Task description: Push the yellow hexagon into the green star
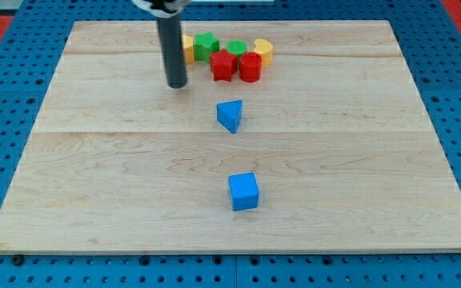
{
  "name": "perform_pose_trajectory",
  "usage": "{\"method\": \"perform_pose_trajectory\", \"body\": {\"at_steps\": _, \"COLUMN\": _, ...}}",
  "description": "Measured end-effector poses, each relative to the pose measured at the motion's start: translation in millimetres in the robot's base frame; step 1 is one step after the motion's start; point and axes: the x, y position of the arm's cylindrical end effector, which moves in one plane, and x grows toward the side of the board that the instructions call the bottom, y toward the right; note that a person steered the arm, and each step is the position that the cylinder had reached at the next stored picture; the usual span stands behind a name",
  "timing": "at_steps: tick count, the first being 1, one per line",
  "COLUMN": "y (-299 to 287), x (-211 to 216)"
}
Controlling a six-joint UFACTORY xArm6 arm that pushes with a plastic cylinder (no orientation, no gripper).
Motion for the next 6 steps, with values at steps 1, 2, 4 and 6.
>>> {"method": "perform_pose_trajectory", "body": {"at_steps": 1, "y": -8, "x": -39}}
{"method": "perform_pose_trajectory", "body": {"at_steps": 2, "y": -5, "x": -56}}
{"method": "perform_pose_trajectory", "body": {"at_steps": 4, "y": -17, "x": -77}}
{"method": "perform_pose_trajectory", "body": {"at_steps": 6, "y": 13, "x": -90}}
